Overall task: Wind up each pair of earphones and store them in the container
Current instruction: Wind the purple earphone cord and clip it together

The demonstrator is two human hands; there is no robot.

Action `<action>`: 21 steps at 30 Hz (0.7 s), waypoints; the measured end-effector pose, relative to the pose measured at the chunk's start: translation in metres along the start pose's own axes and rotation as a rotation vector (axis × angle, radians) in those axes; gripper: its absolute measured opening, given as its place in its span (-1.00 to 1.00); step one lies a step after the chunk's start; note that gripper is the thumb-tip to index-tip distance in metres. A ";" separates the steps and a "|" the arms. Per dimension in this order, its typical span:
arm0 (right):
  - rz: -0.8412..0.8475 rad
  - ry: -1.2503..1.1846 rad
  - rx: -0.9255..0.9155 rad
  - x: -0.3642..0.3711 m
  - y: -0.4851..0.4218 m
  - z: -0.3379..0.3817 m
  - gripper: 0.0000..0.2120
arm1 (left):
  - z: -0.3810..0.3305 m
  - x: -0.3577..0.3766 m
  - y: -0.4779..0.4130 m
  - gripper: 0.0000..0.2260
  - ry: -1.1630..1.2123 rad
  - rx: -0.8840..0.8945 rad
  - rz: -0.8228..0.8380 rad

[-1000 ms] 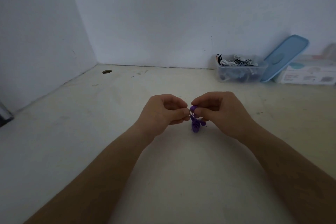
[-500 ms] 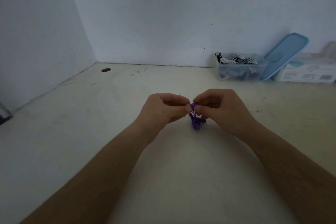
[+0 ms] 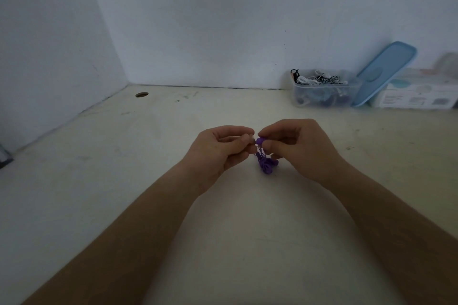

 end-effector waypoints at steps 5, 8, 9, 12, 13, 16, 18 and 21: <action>0.000 -0.016 -0.013 0.000 0.001 0.003 -0.84 | 0.001 0.001 -0.001 -0.89 -0.004 0.002 0.014; 0.009 -0.036 -0.010 0.001 0.001 0.004 -0.84 | 0.001 0.001 -0.002 -0.88 -0.008 0.009 0.021; 0.009 -0.030 -0.011 0.001 0.001 0.004 -0.83 | 0.001 0.001 -0.002 -0.88 -0.012 0.011 0.020; 0.002 -0.017 -0.013 0.000 0.001 0.005 -0.82 | 0.001 0.001 -0.002 -0.88 -0.018 0.011 0.017; 0.000 -0.019 -0.011 0.000 0.001 0.004 -0.82 | 0.001 0.001 -0.002 -0.88 -0.019 0.013 0.017; 0.002 -0.024 -0.008 0.000 0.002 0.005 -0.80 | 0.000 0.002 -0.001 -0.89 -0.025 0.025 0.014; 0.000 -0.020 -0.007 0.000 0.002 0.004 -0.81 | -0.001 0.001 -0.001 -0.89 -0.030 0.029 0.005; -0.013 -0.011 -0.005 -0.002 0.001 0.004 -0.84 | -0.001 0.001 -0.001 -0.88 -0.034 0.030 0.009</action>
Point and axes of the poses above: each hand's wrist, its own y-axis away from the middle knuckle, its own x-axis out of the palm, z = x × y, the point moved 9 cm from there along -y, towards the middle knuckle, and after that the axes turned 1 degree about -x, right-handed, at the moved point
